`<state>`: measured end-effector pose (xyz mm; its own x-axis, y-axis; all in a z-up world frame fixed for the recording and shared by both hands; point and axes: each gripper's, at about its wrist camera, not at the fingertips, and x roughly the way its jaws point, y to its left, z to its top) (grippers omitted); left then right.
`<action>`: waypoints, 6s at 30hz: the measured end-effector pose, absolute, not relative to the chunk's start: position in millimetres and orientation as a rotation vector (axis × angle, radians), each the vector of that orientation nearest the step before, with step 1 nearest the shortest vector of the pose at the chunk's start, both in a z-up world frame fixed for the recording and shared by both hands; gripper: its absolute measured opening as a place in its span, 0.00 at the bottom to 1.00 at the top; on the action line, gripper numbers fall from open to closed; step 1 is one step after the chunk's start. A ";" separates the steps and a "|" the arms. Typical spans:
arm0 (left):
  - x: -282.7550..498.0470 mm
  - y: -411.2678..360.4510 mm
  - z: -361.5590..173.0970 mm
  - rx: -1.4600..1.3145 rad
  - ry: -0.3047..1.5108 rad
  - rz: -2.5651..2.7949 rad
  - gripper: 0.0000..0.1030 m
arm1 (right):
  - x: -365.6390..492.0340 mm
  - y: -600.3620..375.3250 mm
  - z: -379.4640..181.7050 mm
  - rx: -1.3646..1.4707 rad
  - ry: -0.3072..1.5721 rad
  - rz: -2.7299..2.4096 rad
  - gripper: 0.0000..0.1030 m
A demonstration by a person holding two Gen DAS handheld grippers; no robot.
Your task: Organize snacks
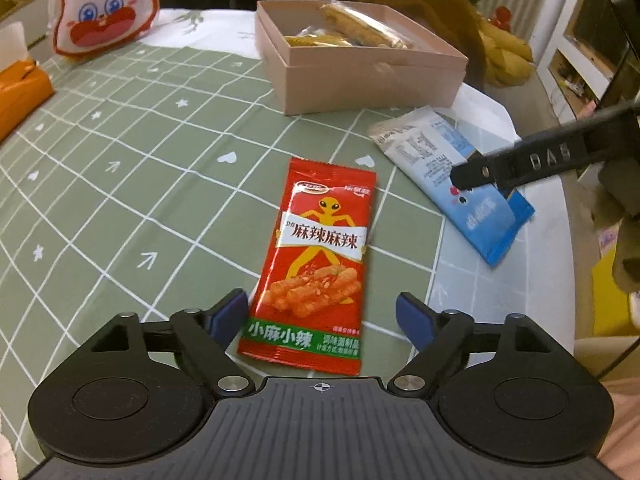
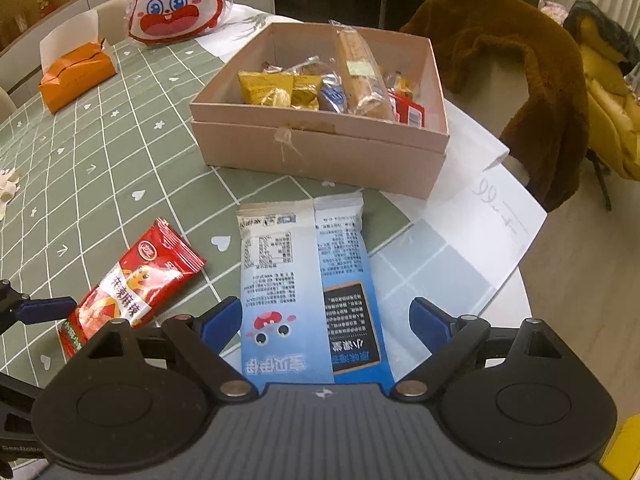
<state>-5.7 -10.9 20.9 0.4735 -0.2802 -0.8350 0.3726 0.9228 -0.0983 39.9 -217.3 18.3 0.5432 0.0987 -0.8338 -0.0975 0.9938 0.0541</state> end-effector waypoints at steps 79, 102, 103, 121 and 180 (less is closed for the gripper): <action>46.9 -35.6 155.5 -0.024 0.669 -0.338 0.48 | 53.5 -235.3 144.1 0.014 0.685 0.239 0.78; 206.2 -72.6 90.0 -0.151 0.780 -0.335 0.50 | 232.1 -292.1 91.0 0.350 0.872 0.228 0.83; 201.3 -71.0 88.7 -0.133 0.781 -0.323 0.50 | 230.8 -294.3 85.7 0.384 0.878 0.231 0.83; 52.9 8.6 34.2 -0.073 0.895 -0.244 0.50 | 54.7 -184.5 24.0 0.182 0.803 0.086 0.84; 26.6 -0.7 -0.8 0.084 0.643 -0.225 0.53 | 15.9 -155.5 -31.9 0.109 0.646 -0.116 1.00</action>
<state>26.6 -0.7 -0.8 0.7770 -0.1816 -0.6027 0.2334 0.9724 0.0080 15.9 -155.5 -31.9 0.7923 -0.0732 -0.6057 0.1412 0.9878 0.0653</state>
